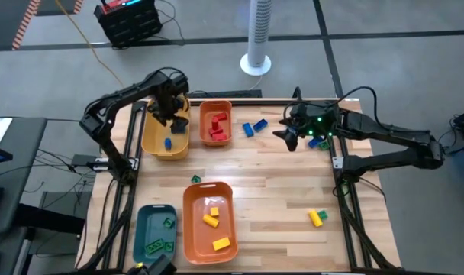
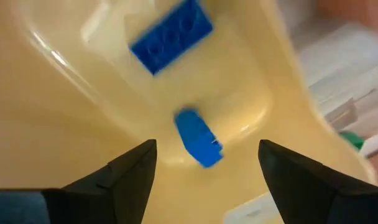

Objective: Sort blocks
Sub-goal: Put the blue game piece into the yellow bin

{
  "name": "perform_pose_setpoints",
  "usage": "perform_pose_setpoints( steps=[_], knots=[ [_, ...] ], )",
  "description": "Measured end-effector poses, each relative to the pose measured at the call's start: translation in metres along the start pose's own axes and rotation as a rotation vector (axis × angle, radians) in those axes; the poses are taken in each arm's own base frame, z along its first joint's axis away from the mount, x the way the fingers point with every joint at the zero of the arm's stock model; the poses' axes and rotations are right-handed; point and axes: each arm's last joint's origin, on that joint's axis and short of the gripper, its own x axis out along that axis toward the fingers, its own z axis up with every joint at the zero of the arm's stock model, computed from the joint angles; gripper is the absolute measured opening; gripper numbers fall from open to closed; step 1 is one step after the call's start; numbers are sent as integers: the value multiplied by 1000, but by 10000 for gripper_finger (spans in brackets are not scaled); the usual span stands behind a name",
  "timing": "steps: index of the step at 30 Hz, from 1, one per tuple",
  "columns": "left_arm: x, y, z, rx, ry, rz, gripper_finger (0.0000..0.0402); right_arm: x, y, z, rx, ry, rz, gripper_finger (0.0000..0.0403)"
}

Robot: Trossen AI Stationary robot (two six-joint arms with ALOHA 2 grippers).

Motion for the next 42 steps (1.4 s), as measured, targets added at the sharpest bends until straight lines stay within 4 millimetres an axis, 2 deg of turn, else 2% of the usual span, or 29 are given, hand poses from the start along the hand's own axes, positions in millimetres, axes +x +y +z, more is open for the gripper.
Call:
perform_pose_setpoints(
  steps=[5,11,15,19,24,27,31,37,42],
  knots=[
    [-48,-17,9,134,-209,48,261,2,-6,-1,13,0,-25,291],
    [-102,-38,13,150,-490,-13,258,16,-27,-22,90,159,-140,291],
    [-124,-58,16,219,-664,-42,258,23,-49,-33,154,313,-265,291],
    [-140,-87,23,312,-892,-102,258,43,-75,-41,219,451,-370,291],
    [-154,-122,27,320,-1128,-239,258,69,-113,-48,277,524,-502,291],
    [-160,-138,23,421,-1207,-243,258,78,-132,-46,299,550,-541,291],
    [-157,-148,18,536,-1197,-246,258,91,-148,-40,253,595,-554,291],
    [-155,-156,14,565,-1175,-302,258,119,-165,-37,193,691,-516,291],
    [-150,-158,10,577,-1119,-292,258,138,-176,-50,175,802,-500,291]
  ],
)
